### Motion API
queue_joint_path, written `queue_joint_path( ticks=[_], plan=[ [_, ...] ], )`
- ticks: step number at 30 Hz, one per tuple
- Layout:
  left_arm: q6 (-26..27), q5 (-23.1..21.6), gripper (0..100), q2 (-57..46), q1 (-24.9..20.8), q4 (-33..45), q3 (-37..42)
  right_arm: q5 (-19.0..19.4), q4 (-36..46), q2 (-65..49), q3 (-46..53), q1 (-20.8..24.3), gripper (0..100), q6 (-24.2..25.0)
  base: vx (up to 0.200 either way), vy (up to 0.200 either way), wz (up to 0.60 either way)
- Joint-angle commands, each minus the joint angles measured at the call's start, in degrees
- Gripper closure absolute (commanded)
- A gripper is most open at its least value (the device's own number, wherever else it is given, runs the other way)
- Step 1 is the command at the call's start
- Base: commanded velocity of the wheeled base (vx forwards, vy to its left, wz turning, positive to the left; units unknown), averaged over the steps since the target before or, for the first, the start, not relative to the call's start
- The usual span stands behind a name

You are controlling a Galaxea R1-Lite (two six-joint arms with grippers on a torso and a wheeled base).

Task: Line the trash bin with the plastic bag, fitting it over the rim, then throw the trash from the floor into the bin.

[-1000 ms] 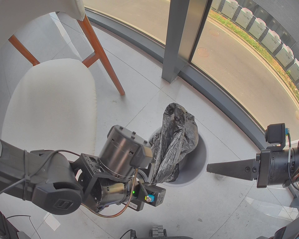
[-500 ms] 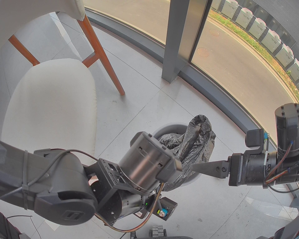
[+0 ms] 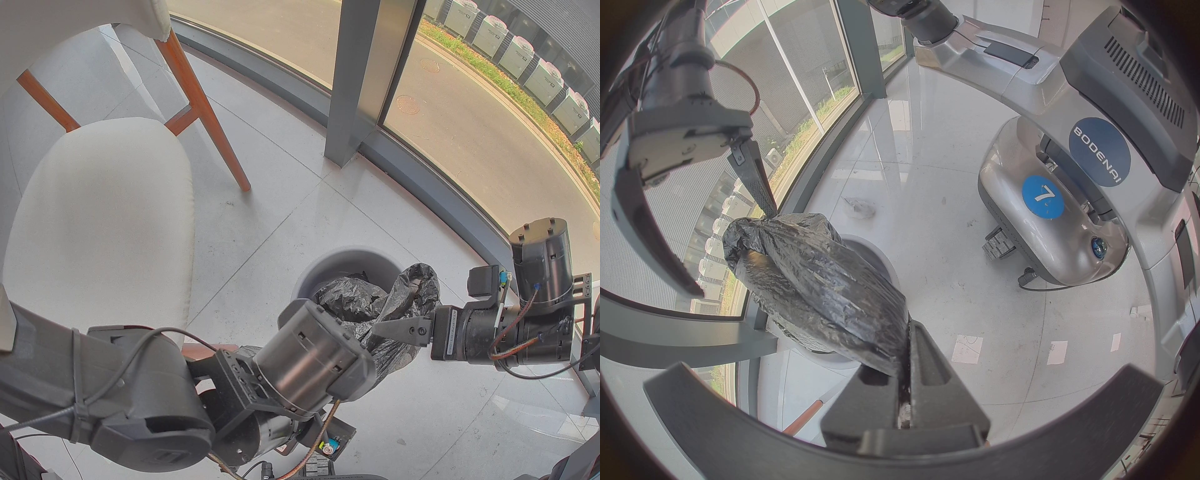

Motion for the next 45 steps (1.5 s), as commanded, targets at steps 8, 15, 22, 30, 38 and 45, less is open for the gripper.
queue_joint_path(
  ticks=[8,15,22,30,38,45],
  plan=[
    [-0.1,0.9,100,0.3,0.1,0.0,0.2,-4.2,-7.4,3.9,4.9,-2.9,0,-4.8,0.000,0.000,0.00],
    [-1.7,1.0,100,0.3,0.2,-0.1,0.3,-5.8,-7.2,4.1,4.9,-3.4,0,-5.1,0.000,0.000,0.00],
    [-3.8,2.2,100,0.4,0.0,-0.2,0.3,-9.3,-7.5,6.8,5.1,-4.0,0,-7.1,0.000,0.000,0.00],
    [-3.8,2.2,100,1.1,0.0,-3.3,1.7,-10.6,-15.4,7.5,7.6,-3.2,100,-7.2,0.000,0.000,0.00],
    [-3.8,2.2,100,1.0,0.0,-6.6,3.5,-10.4,-24.6,9.1,10.7,-3.1,100,-10.4,0.000,0.000,0.00],
    [-3.9,3.0,100,0.7,0.3,-6.8,3.1,-10.6,-28.2,10.2,10.4,-3.0,100,-10.7,0.000,0.000,0.00]
  ],
)
